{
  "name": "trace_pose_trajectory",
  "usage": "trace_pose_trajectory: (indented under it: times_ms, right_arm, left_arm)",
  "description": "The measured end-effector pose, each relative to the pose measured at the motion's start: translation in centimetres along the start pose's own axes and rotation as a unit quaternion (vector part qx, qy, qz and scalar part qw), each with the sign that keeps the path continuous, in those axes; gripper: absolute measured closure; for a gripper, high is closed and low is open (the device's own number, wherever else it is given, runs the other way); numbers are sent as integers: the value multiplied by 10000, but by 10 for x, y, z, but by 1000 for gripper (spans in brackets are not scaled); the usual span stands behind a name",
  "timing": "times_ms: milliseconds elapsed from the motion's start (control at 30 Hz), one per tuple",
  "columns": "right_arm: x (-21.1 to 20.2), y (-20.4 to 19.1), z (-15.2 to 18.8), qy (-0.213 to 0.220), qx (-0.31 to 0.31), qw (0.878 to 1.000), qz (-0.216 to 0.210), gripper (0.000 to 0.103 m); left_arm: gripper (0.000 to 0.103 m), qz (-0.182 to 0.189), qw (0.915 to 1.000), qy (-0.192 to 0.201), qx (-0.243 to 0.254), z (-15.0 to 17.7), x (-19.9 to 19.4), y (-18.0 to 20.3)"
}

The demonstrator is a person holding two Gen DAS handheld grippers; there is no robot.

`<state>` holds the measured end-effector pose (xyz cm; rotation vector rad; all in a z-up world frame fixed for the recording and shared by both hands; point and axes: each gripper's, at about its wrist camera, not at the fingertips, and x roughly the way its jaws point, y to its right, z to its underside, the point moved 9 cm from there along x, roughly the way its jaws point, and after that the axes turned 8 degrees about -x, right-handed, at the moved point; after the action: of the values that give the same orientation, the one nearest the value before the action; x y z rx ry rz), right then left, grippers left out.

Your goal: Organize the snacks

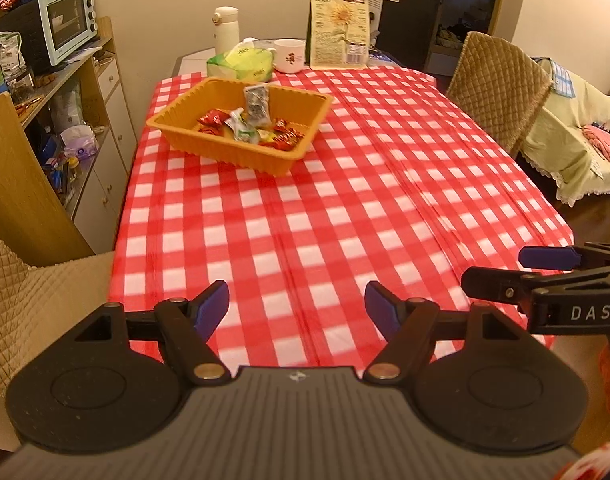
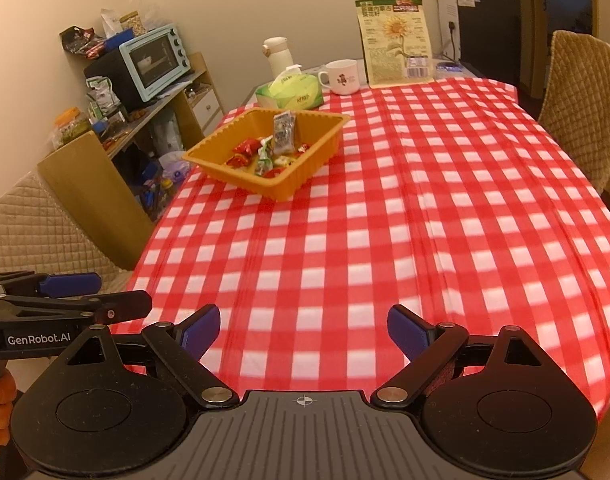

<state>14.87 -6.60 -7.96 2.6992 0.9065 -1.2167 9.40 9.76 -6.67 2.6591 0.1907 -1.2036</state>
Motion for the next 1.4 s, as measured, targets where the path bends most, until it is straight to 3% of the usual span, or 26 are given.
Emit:
trace_pose_trajectory:
  times_ms: [433, 1400]
  right_arm:
    - [-34, 4, 40, -20, 111, 9999, 61, 13]
    - [-42, 10, 42, 19, 141, 9998, 111, 13]
  left_arm:
    - [30, 101, 9999, 28, 136, 35, -30, 23]
    - [30, 205, 9994, 144, 227, 33, -39, 40]
